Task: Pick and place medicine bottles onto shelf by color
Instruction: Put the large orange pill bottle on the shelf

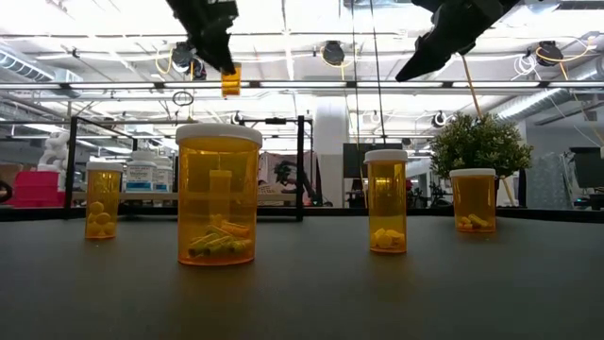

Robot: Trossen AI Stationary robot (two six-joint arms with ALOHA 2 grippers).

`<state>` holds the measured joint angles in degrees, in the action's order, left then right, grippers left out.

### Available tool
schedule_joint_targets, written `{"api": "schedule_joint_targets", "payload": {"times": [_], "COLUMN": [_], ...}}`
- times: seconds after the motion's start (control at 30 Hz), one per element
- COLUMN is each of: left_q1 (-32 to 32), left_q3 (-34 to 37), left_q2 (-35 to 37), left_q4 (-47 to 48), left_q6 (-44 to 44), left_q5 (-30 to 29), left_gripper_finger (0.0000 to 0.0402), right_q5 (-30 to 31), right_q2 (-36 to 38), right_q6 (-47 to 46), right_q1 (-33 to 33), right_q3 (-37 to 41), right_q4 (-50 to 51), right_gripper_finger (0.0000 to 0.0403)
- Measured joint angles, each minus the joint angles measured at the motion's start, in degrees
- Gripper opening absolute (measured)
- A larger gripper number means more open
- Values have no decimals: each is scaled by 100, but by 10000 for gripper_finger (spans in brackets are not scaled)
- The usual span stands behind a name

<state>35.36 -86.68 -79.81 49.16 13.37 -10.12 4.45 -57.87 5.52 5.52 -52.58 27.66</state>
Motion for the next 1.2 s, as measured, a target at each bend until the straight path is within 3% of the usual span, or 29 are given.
{"api": "schedule_joint_targets", "payload": {"times": [0.33,0.7,1.2], "left_q1": [910,1085,1374], "left_q3": [1194,2451,3400], "left_q2": [-9,-9,-9], "left_q4": [-636,-1759,-2757], "left_q6": [-899,-1489,-1867], "left_q5": [18,-255,-346], "left_gripper_finger": [211,211,211], "right_q5": [0,2,1], "right_q2": [0,0,0], "right_q6": [33,103,118], "right_q1": [0,0,0], "right_q3": [0,0,0], "right_q4": [2,-139,-223], "right_gripper_finger": [297,297,297]}}
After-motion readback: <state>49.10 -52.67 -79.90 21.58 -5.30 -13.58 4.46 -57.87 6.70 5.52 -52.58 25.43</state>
